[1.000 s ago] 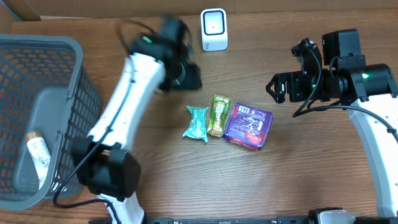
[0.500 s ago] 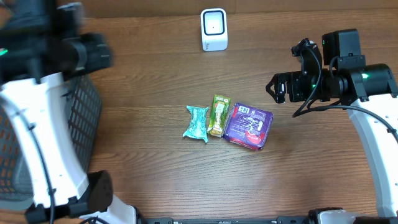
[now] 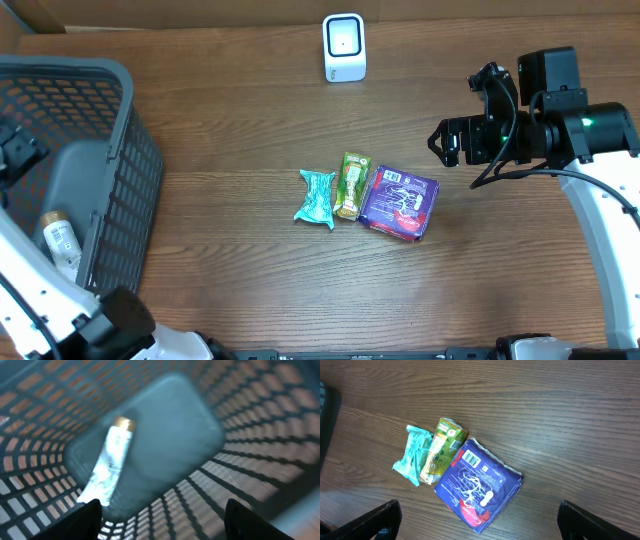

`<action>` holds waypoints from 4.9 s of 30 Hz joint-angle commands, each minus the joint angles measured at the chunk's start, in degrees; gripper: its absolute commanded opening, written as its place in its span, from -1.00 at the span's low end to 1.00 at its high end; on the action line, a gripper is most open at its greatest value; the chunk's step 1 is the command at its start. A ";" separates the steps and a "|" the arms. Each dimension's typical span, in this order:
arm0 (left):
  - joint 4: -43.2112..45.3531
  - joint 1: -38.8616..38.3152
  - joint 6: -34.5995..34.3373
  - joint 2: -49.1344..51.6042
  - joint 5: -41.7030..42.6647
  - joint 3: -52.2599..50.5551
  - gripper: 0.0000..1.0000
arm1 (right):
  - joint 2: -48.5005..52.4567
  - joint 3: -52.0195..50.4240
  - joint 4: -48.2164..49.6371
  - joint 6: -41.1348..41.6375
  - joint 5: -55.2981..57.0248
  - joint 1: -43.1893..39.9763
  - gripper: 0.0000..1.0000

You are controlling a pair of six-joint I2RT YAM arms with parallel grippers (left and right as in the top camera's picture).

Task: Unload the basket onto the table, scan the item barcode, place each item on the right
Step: 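Move the left gripper back into the basket toward the white tube, then grasp the white tube with gold cap with the left gripper, then place the white tube on the table left of the mint wrapper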

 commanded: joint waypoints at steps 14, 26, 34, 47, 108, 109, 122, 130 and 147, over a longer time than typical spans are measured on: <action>25.16 4.85 1.99 -0.50 -3.34 -34.97 0.40 | 0.07 0.02 0.24 0.15 -0.35 0.37 1.00; 43.56 4.96 17.42 -0.39 -9.75 -50.47 0.75 | 0.07 0.02 0.26 0.15 -0.35 0.37 1.00; 48.00 5.90 22.73 -0.09 -11.93 -56.54 0.59 | 0.07 0.02 0.04 0.13 -0.33 0.37 1.00; 54.53 9.42 20.98 0.33 -10.82 -66.14 0.56 | 0.07 0.02 0.09 0.13 -0.33 0.37 1.00; 22.75 -49.68 1.66 -7.74 7.52 -23.43 -0.92 | 0.07 0.02 0.68 0.15 -0.35 0.37 1.00; 22.91 -50.93 0.42 -6.47 6.10 -24.81 -0.92 | 0.07 0.02 0.66 0.15 -0.35 0.37 1.00; 34.86 -55.21 -4.09 14.03 3.78 -35.89 -0.91 | 0.07 0.02 0.28 0.15 -0.33 0.37 1.00; 34.97 -55.32 -4.09 20.57 8.55 -35.89 -0.30 | 0.07 0.02 0.57 0.13 -0.33 0.37 1.00; 25.44 -52.13 -2.93 16.37 8.24 -22.47 0.99 | 0.07 0.02 0.31 0.15 -0.35 0.37 1.00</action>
